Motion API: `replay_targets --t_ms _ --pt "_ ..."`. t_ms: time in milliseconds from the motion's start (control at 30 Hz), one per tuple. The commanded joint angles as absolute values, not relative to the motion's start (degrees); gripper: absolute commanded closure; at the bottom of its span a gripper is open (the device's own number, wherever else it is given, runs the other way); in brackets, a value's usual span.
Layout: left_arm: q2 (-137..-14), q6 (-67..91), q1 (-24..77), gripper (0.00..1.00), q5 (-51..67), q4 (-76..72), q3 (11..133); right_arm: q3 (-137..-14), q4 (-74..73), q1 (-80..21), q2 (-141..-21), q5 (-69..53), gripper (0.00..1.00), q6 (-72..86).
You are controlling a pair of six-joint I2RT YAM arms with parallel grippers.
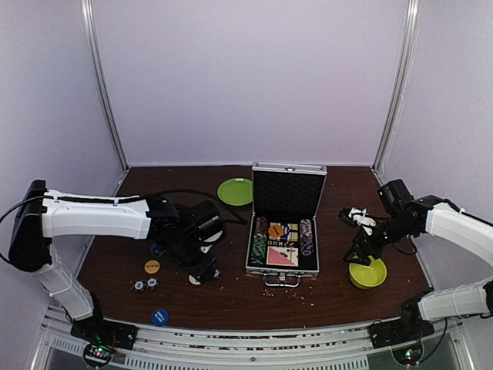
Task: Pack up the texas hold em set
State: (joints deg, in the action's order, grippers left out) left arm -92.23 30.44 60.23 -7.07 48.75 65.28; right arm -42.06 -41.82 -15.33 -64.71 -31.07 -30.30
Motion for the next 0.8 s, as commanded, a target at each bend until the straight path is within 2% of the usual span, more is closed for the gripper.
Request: replay_targets --t_ms 0,67,200,767 --pt "-93.3 31.9 56.8 0.29 -7.1 52.8 63.2 -43.7 -42.4 -15.0 -65.0 -31.6 0.19 -31.0" --pt "-94.4 31.5 56.0 0.24 -6.2 52.9 63.4 -43.6 -42.3 -15.0 -65.0 -31.5 0.19 -31.1" --pt "-97.1 31.3 53.5 0.22 -4.9 52.9 63.7 -43.6 -42.3 -15.0 -65.1 -31.2 0.19 -31.0" --pt "-105.0 29.2 51.9 0.23 -1.8 49.1 66.4 -43.5 -42.2 -15.0 -65.7 -30.7 0.19 -31.1"
